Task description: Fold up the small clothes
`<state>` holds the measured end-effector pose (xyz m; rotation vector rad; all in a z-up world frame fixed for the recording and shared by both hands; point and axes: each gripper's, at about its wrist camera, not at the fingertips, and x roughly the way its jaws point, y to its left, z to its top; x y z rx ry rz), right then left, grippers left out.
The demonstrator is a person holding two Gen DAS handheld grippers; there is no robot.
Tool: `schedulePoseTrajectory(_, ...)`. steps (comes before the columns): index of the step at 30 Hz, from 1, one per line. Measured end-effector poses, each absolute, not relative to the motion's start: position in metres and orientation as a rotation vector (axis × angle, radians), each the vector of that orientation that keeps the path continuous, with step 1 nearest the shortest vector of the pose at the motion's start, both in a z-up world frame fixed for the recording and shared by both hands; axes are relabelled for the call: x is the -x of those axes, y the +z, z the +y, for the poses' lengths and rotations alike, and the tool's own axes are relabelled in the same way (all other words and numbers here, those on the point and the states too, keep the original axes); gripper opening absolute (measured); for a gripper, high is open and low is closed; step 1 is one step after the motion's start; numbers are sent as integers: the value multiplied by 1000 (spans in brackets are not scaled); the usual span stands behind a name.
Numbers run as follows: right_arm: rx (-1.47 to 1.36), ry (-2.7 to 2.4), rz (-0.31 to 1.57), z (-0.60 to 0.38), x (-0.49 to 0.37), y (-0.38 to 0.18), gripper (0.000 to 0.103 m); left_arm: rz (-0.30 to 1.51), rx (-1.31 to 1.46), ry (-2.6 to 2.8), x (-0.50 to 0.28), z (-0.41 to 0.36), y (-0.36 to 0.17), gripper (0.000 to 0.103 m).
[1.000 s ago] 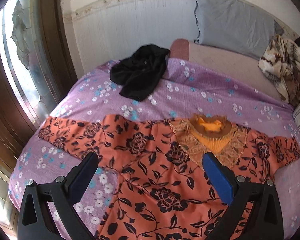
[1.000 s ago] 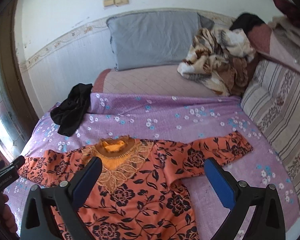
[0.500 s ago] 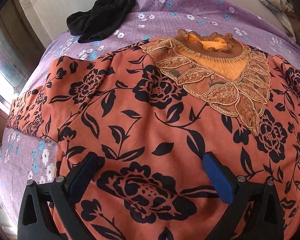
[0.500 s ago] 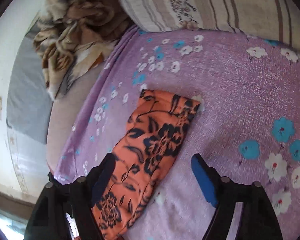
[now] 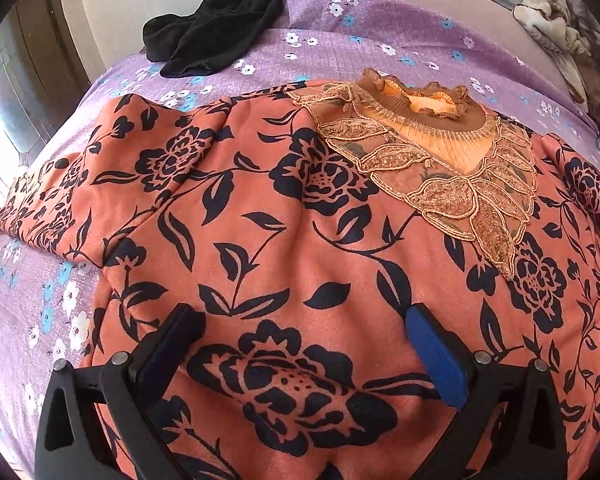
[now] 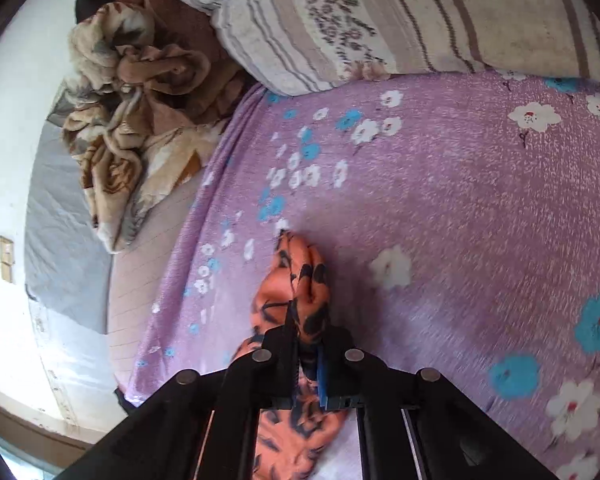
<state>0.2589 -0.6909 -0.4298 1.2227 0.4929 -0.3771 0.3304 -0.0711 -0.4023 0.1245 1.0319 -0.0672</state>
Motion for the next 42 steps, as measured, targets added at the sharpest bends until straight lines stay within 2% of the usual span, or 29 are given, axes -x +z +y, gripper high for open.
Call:
schedulePoseTrajectory(3,-1183,-284,441,-660,-255,-396,7,999,-156,34,-327,-69,-387,103)
schedulePoseTrajectory(7,-1102,-137,398,-604,-248,-352,7,808,-151,81,-310,-58,-341,103)
schedulePoseTrajectory(13,-1114,85,441,-513,-253,-320,7,654,-127,47,-307,-44,-292,103)
schedulePoseTrajectory(18,-1120,194,512,-430,-281,-299,7,644,-125,84,-321,-18,-291,103)
schedulePoseTrajectory(22,-1043,266,597,-349,-313,-287,7,793,-23,109,-337,33,-311,103)
schedulePoseTrajectory(25,-998,276,657,-298,-327,-296,8,847,2,263,-352,66,-329,103)
schedulePoseTrajectory(28,-1028,263,697,-270,-332,-321,13,856,-2,338,-359,85,-335,103)
schedulePoseTrajectory(30,-1058,275,754,-260,-339,-339,43,835,-9,349,-358,88,-333,103)
schedulePoseTrajectory(31,-1073,303,780,-255,-341,-348,85,836,-19,351,-359,86,-332,103)
schedulePoseTrajectory(32,-1087,318,785,-253,-340,-355,96,837,-19,342,-359,85,-332,103)
schedulePoseTrajectory(37,-1132,342,731,-271,-326,-369,95,822,-46,269,-363,61,-332,103)
schedulePoseTrajectory(39,-1032,278,744,-289,-321,-362,94,812,-62,208,-362,44,-332,103)
schedulePoseTrajectory(40,-952,220,754,-301,-317,-358,91,812,-64,164,-362,35,-333,103)
schedulePoseTrajectory(41,-885,173,763,-315,-313,-357,77,820,-59,115,-363,25,-335,103)
schedulePoseTrajectory(42,-844,149,765,-331,-308,-359,69,830,-52,69,-364,15,-337,103)
